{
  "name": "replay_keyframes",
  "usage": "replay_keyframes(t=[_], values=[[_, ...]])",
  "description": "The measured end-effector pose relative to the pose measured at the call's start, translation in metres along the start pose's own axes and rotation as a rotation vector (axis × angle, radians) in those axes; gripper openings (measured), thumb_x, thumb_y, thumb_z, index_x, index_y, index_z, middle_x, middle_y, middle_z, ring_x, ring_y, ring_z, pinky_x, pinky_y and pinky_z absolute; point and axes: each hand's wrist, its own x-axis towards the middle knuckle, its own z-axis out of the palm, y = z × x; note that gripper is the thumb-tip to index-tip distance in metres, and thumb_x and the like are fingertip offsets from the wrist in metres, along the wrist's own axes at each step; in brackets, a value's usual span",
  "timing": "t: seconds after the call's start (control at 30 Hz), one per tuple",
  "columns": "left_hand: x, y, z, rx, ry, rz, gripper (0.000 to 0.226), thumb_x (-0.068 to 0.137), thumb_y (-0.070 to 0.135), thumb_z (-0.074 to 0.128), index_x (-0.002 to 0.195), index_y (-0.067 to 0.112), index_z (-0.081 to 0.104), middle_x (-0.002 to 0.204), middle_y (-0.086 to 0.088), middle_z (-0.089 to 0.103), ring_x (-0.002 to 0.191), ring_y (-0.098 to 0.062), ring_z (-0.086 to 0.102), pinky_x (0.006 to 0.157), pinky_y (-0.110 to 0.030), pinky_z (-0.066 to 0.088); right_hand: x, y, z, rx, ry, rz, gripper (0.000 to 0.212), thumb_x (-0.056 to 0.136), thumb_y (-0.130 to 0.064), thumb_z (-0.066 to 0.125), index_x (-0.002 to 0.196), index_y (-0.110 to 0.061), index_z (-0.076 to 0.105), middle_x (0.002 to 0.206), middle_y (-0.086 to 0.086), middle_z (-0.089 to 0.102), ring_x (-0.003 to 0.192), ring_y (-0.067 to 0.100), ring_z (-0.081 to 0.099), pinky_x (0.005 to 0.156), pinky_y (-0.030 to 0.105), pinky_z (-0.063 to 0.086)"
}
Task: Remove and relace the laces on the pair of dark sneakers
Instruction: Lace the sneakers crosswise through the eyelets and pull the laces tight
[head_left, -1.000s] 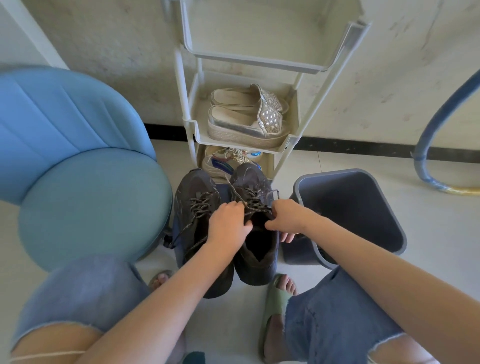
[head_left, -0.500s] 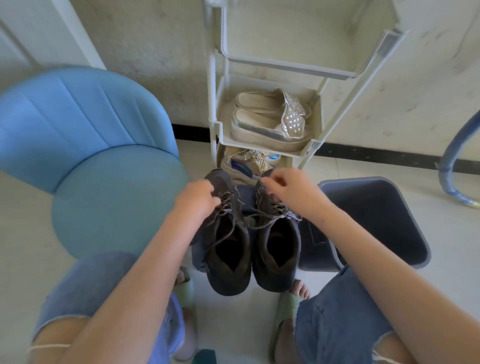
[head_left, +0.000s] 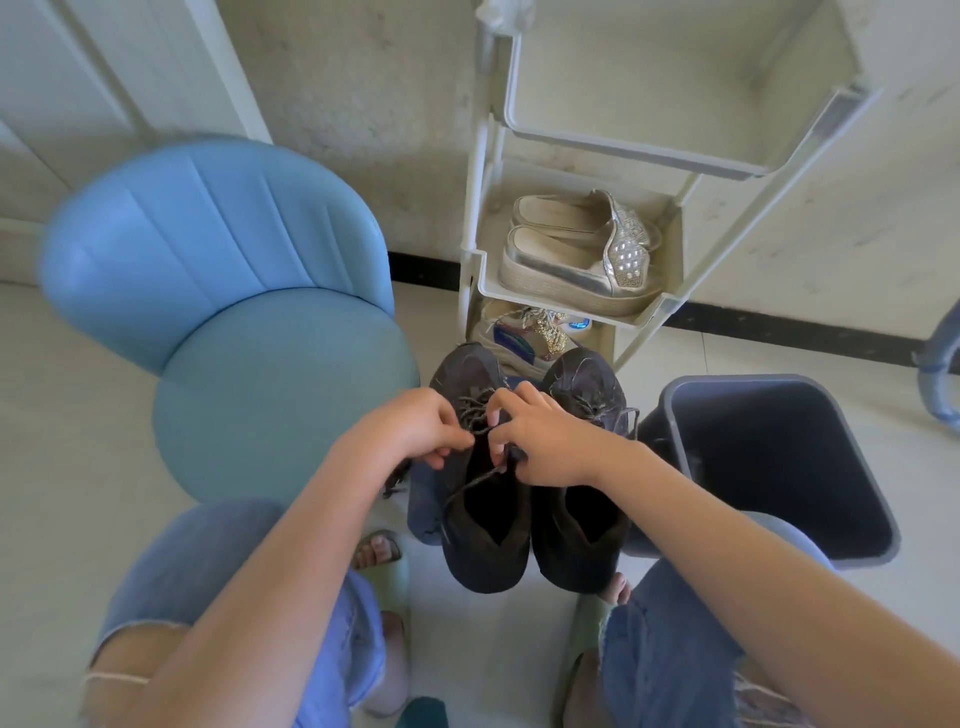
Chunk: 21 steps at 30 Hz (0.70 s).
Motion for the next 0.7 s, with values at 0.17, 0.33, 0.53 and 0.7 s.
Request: replay_keyframes(t=[0.17, 0.33, 0.53, 0.7], values=[[-0.022, 0.0, -0.007, -0.414, -0.073, 0.065, 0.017, 0.098, 0.005, 0.047, 0.093, 0.0, 0.063, 0.075, -0.009, 0.059, 0.05, -0.01, 0.064, 0.05, -0.023, 0.055, -0.003, -0.013, -0.007, 0.266, 0.052, 0.009, 0.006, 0.08, -0.012, 0.064, 0.083, -0.014, 0.069, 0.101, -0.001, 0.051, 0.087, 0.011, 0.048, 0.081, 0.028, 0.044], [-0.044, 0.001, -0.005, -0.531, -0.043, 0.111, 0.031, 0.085, 0.0, 0.066, 0.11, 0.006, 0.048, 0.084, -0.012, 0.065, 0.055, -0.015, 0.068, 0.049, -0.022, 0.053, -0.02, -0.029, -0.026, 0.714, 0.087, 0.126, 0.011, 0.084, -0.002, 0.058, 0.085, -0.011, 0.063, 0.073, -0.004, 0.061, 0.058, 0.01, 0.058, 0.067, 0.026, 0.052], [-0.061, 0.013, -0.028, -0.348, 0.283, 0.383, 0.014, 0.091, 0.018, 0.062, 0.088, 0.008, 0.071, 0.077, -0.004, 0.06, 0.078, -0.016, 0.059, 0.072, -0.024, 0.052, -0.026, -0.045, -0.061, 0.955, 0.272, 0.143, 0.018, 0.085, 0.009, 0.052, 0.086, -0.008, 0.059, 0.072, 0.009, 0.063, 0.056, 0.016, 0.058, 0.069, 0.029, 0.053], [-0.081, 0.028, -0.046, -0.343, 0.473, 0.498, 0.022, 0.092, 0.031, 0.057, 0.087, 0.016, 0.073, 0.075, -0.006, 0.064, 0.074, -0.012, 0.055, 0.066, -0.018, 0.041, -0.03, -0.057, -0.091, 1.134, 0.435, 0.098, 0.02, 0.089, 0.013, 0.047, 0.085, -0.004, 0.056, 0.068, 0.006, 0.064, 0.051, 0.014, 0.059, 0.06, 0.024, 0.053]])
